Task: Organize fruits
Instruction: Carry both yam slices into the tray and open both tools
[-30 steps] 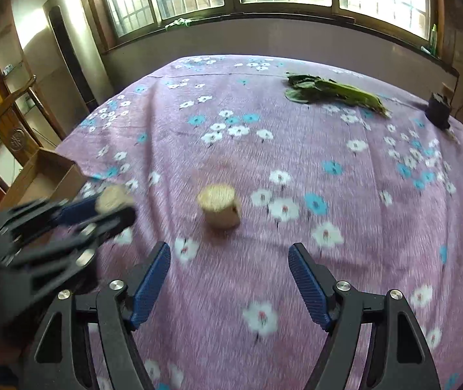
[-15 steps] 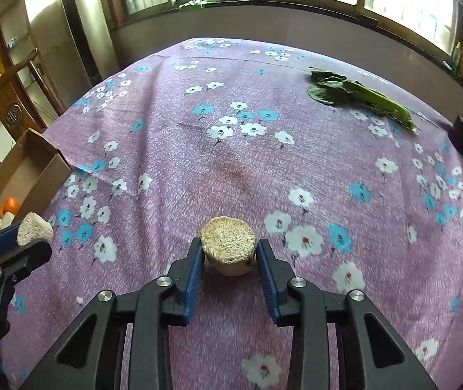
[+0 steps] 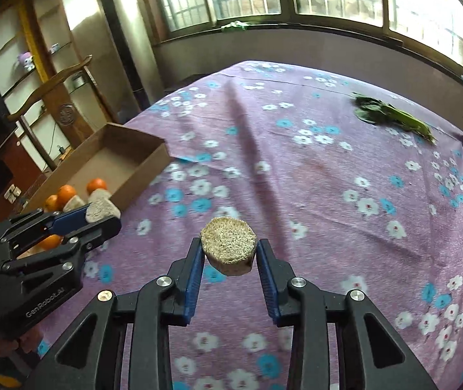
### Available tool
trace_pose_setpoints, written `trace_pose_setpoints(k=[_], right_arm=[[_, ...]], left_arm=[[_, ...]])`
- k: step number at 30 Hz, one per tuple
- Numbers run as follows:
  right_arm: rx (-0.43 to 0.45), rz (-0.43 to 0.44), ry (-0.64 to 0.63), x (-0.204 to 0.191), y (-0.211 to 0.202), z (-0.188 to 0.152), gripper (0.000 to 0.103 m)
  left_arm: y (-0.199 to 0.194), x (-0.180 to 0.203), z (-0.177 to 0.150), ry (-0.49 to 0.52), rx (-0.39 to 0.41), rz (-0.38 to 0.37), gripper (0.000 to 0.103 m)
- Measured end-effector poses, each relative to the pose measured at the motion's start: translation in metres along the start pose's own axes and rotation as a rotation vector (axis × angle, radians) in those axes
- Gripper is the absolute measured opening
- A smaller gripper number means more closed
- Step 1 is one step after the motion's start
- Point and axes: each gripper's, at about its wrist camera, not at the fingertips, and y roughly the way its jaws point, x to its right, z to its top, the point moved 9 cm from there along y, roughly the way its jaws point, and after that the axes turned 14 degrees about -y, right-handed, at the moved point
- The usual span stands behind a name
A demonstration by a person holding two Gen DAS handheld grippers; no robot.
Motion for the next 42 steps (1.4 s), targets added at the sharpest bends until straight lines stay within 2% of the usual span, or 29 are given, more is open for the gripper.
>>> trace_pose_setpoints(k=[12, 22, 32, 42], right_arm=[[-0.004, 0.073, -0.112, -0.08, 0.015, 0.02, 0.036], [-0.017, 0.126, -0.184, -0.124, 0.037, 0.04, 0.036], [-0.036, 0.156, -0.242, -0.15, 0.057, 0.056, 0.036], [-0.067, 0.177, -0.288, -0.169, 0.078, 0.066, 0.036]], left_arm=[[-0.023, -0.062, -0.005, -0.042, 0.049, 0.066, 0.028], [-0.03, -0.116, -0.002, -0.1, 0.062, 0.122, 0.028], [-0.029, -0.162, -0.001, -0.176, 0.059, 0.165, 0.028], [-0.022, -0.173, -0.001, -0.204, 0.052, 0.168, 0.028]])
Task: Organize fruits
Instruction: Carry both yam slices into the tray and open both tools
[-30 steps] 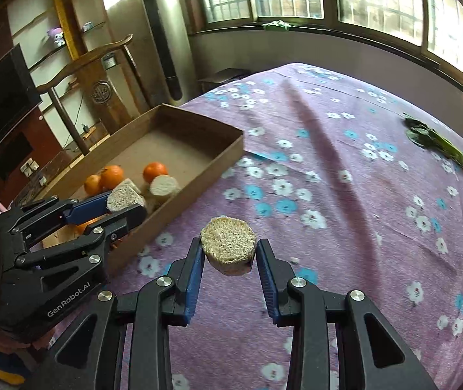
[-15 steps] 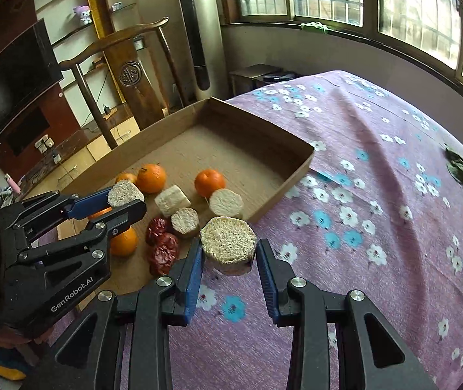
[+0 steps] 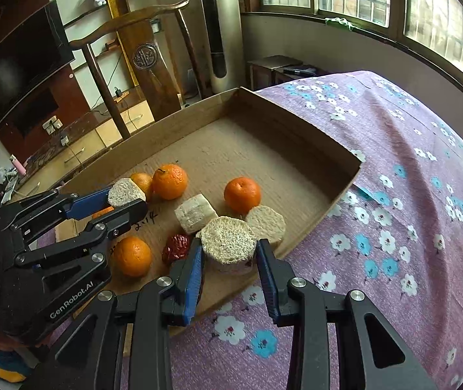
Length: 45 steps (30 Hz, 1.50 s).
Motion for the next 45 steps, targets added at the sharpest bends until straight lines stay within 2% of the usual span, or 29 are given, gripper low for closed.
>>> trace_pose_setpoints(k=[10, 32, 42, 44, 45], right_arm=[[-0.029, -0.01, -0.003, 0.001, 0.02, 0.007, 0.036], [-0.027, -0.015, -0.048, -0.01, 0.023, 0.016, 0.037], [-0.006, 0.002, -0.001, -0.005, 0.016, 0.009, 0.038], [-0.009, -0.012, 0.002, -0.004, 0.013, 0.006, 0.042], [-0.004, -0.018, 0.006, -0.003, 0.01, 0.005, 0.046]], left_arm=[[0.009, -0.005, 0.002, -0.008, 0.001, 0.006, 0.028], [0.011, -0.003, 0.004, 0.003, 0.025, 0.021, 0.028], [0.01, 0.0, -0.002, 0.011, 0.026, 0.032, 0.028], [0.011, -0.001, -0.002, 0.009, 0.023, 0.037, 0.032], [0.011, -0.001, -0.003, 0.008, 0.024, 0.038, 0.039]])
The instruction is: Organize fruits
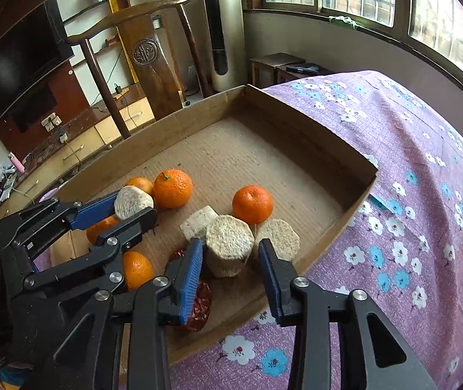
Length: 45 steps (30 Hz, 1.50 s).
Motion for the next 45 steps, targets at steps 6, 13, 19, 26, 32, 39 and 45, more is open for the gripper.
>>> trace_pose_setpoints(k=[6, 13, 19, 26, 32, 39, 45], right_arm=[[0.027, -0.031, 0.035, 0.004, -0.019, -0.01, 0.061], [0.053, -0.055, 0.063, 0.003, -0.039, -0.026, 0.07], [0.068, -0.075, 0.083, 0.0, -0.055, -0.042, 0.077], [0.065, -0.091, 0.1, -0.003, -0.063, -0.059, 0.079], [0.077, -0.1, 0.11, -0.005, -0.074, -0.069, 0.081], [0.101, -0.129, 0.136, -0.005, -0.087, -0.082, 0.082], [0.119, -0.142, 0.136, -0.016, -0.094, -0.089, 0.083]], left_arm=[[-0.01, -0.005, 0.002, -0.006, 0.046, 0.026, 0.065], [-0.028, 0.0, 0.0, 0.007, 0.103, 0.033, 0.082], [-0.044, 0.002, -0.006, 0.008, 0.142, 0.037, 0.087], [-0.062, 0.005, -0.009, 0.008, 0.178, 0.023, 0.091], [-0.073, 0.009, -0.013, 0.014, 0.207, 0.013, 0.091], [-0.081, 0.018, -0.022, 0.031, 0.22, -0.021, 0.096], [-0.084, 0.017, -0.03, 0.038, 0.219, -0.032, 0.096]])
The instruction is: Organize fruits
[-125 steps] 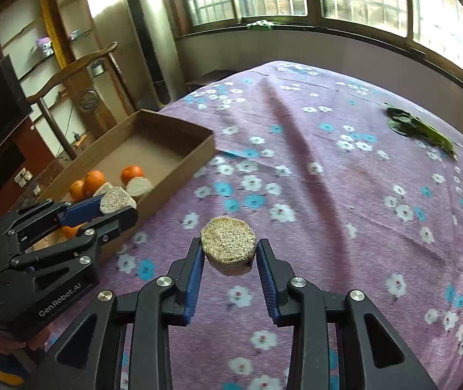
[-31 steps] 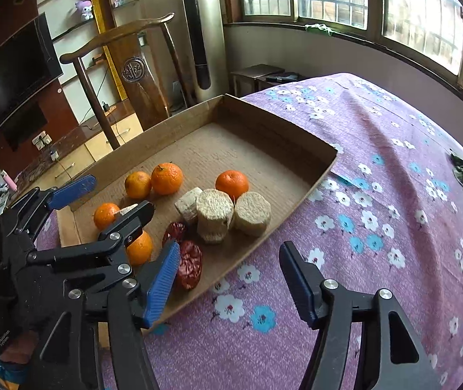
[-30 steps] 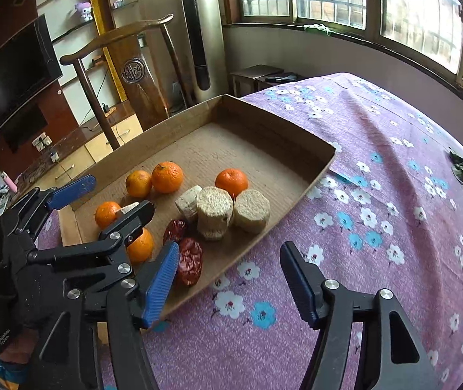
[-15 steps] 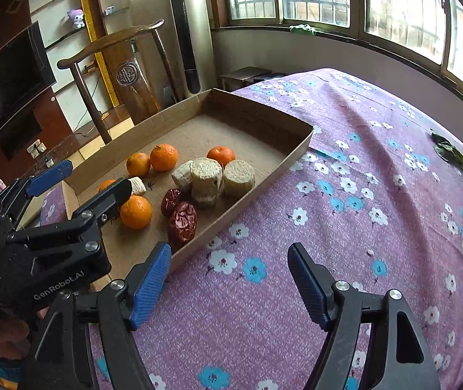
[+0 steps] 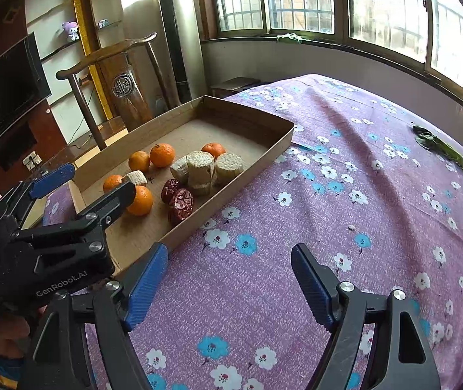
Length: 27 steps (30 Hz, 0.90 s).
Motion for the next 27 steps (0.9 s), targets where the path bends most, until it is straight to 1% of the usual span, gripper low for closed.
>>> trace_pose_setpoints(k=[8, 11, 15, 20, 27], right_arm=[[0.008, -0.007, 0.0, -0.009, -0.005, -0.004, 0.083], [0.009, -0.009, -0.011, -0.014, -0.007, -0.005, 0.084], [0.017, -0.011, -0.005, -0.013, -0.01, -0.005, 0.084], [0.011, -0.014, -0.004, -0.011, -0.008, -0.009, 0.084], [-0.002, -0.022, -0.002, -0.01, -0.005, -0.011, 0.084]], left_arm=[[-0.01, -0.004, -0.002, -0.006, 0.01, -0.004, 0.097], [-0.014, -0.006, -0.002, -0.007, 0.021, 0.0, 0.098], [-0.022, -0.008, 0.001, 0.002, 0.055, 0.012, 0.101], [-0.02, -0.007, -0.001, -0.016, 0.031, -0.015, 0.101], [-0.014, -0.007, -0.002, -0.021, 0.03, -0.012, 0.101]])
